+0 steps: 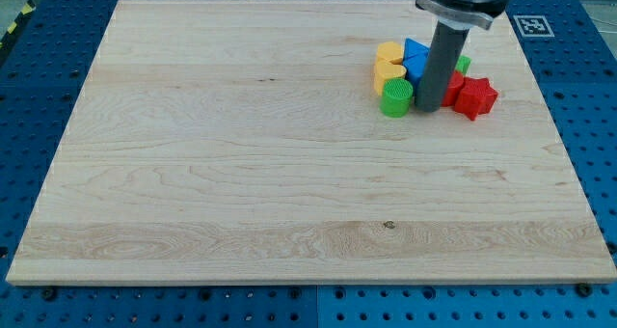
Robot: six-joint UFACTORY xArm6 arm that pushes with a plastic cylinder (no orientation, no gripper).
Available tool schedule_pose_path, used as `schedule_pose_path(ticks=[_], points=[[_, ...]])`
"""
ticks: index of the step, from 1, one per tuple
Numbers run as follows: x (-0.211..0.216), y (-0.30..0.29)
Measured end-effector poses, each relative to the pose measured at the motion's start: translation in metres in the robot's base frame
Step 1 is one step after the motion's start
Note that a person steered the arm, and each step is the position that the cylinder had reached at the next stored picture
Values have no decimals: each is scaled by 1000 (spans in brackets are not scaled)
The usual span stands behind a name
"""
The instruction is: Separate green circle from the yellow heart
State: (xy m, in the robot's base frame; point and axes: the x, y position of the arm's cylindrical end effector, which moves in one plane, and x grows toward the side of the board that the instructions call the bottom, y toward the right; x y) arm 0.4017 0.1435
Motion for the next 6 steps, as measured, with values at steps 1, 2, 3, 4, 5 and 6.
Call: schedule_pose_path(ticks=[1,2,3,4,5,6], points=[[-3,-25],[7,-62],[10,-77],[10,-102],[10,-133],[10,-155]])
